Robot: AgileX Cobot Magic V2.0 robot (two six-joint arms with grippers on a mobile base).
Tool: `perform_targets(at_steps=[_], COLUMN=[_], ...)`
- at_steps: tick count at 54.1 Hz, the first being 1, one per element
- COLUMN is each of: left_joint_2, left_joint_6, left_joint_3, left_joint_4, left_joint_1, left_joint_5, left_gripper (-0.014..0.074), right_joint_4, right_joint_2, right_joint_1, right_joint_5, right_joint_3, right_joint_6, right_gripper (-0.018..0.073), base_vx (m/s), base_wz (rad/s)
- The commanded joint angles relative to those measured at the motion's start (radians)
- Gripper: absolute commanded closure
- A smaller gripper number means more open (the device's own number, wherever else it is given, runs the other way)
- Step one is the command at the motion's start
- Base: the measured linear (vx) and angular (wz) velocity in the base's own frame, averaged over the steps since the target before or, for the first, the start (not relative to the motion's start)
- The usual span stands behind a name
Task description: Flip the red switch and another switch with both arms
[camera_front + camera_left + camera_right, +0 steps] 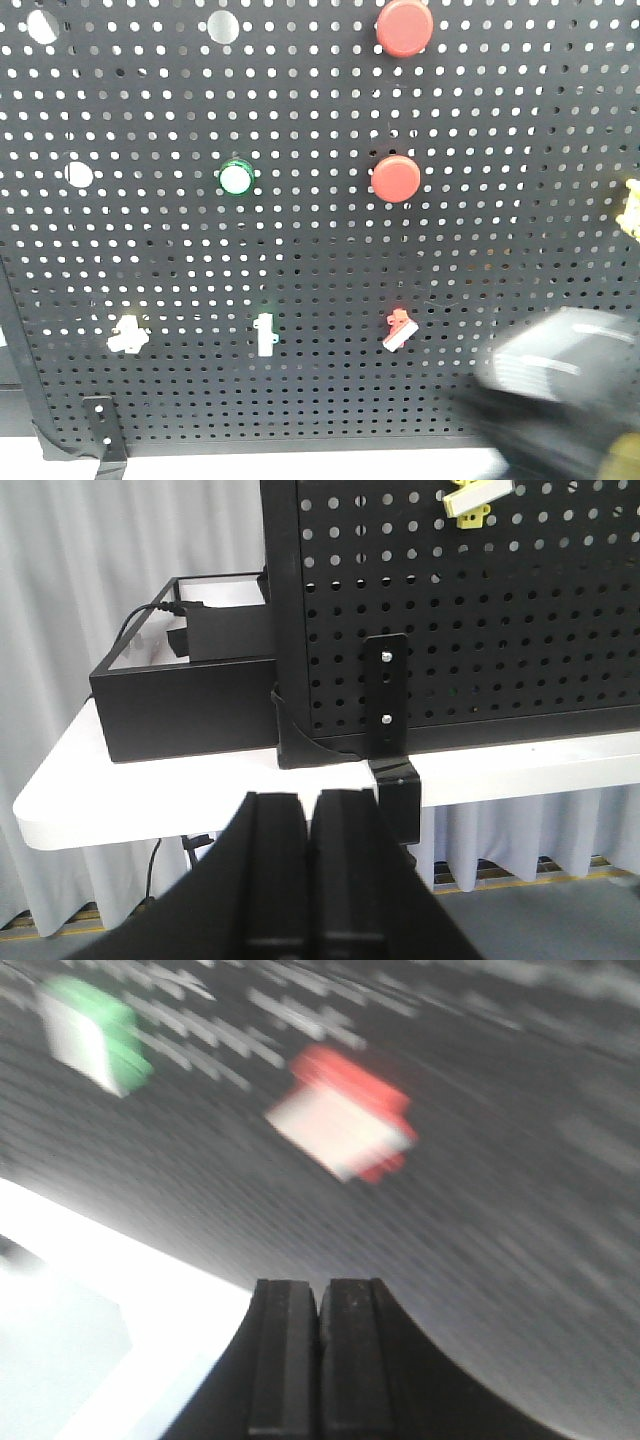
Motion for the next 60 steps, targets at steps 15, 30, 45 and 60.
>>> perform_targets(at_steps=[15,30,45,60], left_joint_2=[-0.017,-0.017,-0.017,-0.017], left_joint_6=[-0.011,-0.011,-0.011,-0.011], left_joint_3=[0.019,0.019,0.019,0.019], left_joint_4=[-0.008,-0.008,-0.008,-0.008], left_joint_1=[0.002,0.002,0.002,0.002], left_joint_5=[-0.073,-0.073,-0.074,-0.074], left_gripper=[0.0594,0.0594,0.0594,0.0594], right_joint_4=[0.028,0.031,0.012,0.012], right_joint_2=[-0.611,-0.996,-0.987,-0.987], right_joint_1=[-0.314,-0.386,-0.320,-0.317], right_joint_5=[-0.132,0.100,0.032,0.021], right_joint_3=[0.507,0.644,0.643,0.643], right_joint_6=[-0.013,-0.013,-0.021,-0.021], right_gripper=[0.0566,0.0566,0.0566,0.0566], base_vx=[0.00,0.00,0.00,0.00], base_wz=[0.00,0.00,0.00,0.00])
